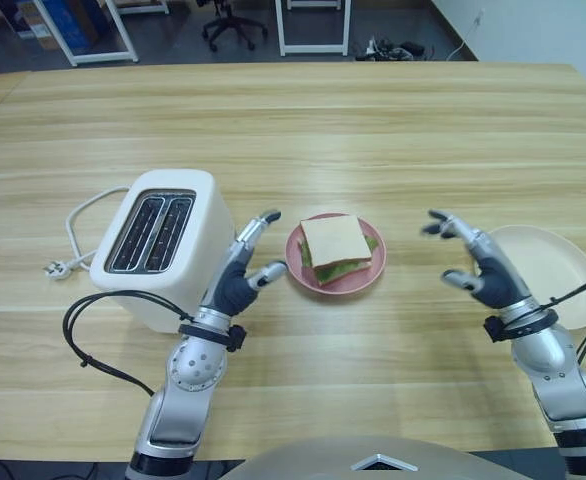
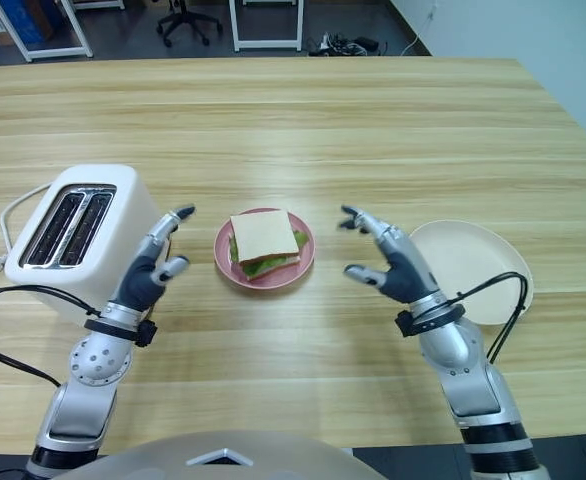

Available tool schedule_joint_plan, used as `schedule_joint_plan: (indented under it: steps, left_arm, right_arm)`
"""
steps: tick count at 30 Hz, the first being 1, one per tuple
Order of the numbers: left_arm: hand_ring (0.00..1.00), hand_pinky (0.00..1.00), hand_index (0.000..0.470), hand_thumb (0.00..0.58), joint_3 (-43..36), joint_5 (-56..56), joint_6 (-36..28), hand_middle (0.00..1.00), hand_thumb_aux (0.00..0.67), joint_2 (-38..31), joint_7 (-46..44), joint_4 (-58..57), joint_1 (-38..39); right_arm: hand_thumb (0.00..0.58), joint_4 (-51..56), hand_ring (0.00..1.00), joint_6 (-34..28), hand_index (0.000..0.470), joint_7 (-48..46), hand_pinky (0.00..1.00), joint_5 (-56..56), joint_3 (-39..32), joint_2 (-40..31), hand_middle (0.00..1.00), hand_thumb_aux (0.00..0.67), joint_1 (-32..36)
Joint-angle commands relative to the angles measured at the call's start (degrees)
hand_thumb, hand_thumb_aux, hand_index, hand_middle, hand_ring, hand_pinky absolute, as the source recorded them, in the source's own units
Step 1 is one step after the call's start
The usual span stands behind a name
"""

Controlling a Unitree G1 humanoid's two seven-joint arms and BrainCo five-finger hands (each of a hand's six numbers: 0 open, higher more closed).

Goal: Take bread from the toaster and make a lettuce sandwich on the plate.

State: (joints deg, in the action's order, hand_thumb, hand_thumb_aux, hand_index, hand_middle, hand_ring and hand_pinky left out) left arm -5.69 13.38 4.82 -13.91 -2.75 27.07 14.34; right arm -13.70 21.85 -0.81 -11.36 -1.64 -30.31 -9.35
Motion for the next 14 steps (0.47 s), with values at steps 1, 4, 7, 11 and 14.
schedule_joint_plan:
  steps: [1, 4, 7, 11, 14]
  left_arm:
    - [0.0, 0.0, 0.0, 0.0, 3.2, -10.2, 2.2, 0.0, 0.0, 8.4, 3.5, -5.7, -4.5]
    - [0.0, 0.0, 0.0, 0.0, 4.0, -12.0, 4.6, 0.0, 0.0, 11.8, 5.2, -12.0, -6.6]
    - [0.0, 0.0, 0.0, 0.0, 4.3, -12.0, 7.3, 0.0, 0.0, 13.2, 6.0, -16.5, -8.0]
    - [0.0, 0.0, 0.0, 0.0, 4.6, -9.9, 7.5, 0.0, 0.0, 12.7, 6.6, -19.1, -9.5]
    - [0.0, 0.0, 0.0, 0.0, 4.4, -11.4, 4.4, 0.0, 0.0, 11.9, 4.2, -18.3, -9.2]
  right_arm:
    - [0.0, 0.6, 0.0, -6.1, 0.0, 1.7, 0.0, 8.7, 1.0, 9.8, 0.0, 0.0, 1.2]
    - [0.0, 3.2, 0.0, -7.9, 0.0, 2.1, 0.0, 12.2, 0.0, 16.2, 0.0, 0.0, 2.4]
    - [0.0, 6.3, 0.0, -7.0, 0.0, 2.7, 0.0, 11.7, -0.6, 20.0, 0.0, 0.0, 3.0]
    - [0.0, 7.9, 0.0, -6.5, 0.0, 2.9, 0.0, 9.8, -0.5, 21.7, 0.0, 0.0, 3.1]
    - [0.0, 8.3, 0.0, -6.2, 0.0, 2.5, 0.0, 9.2, -0.5, 22.1, 0.0, 0.0, 2.9]
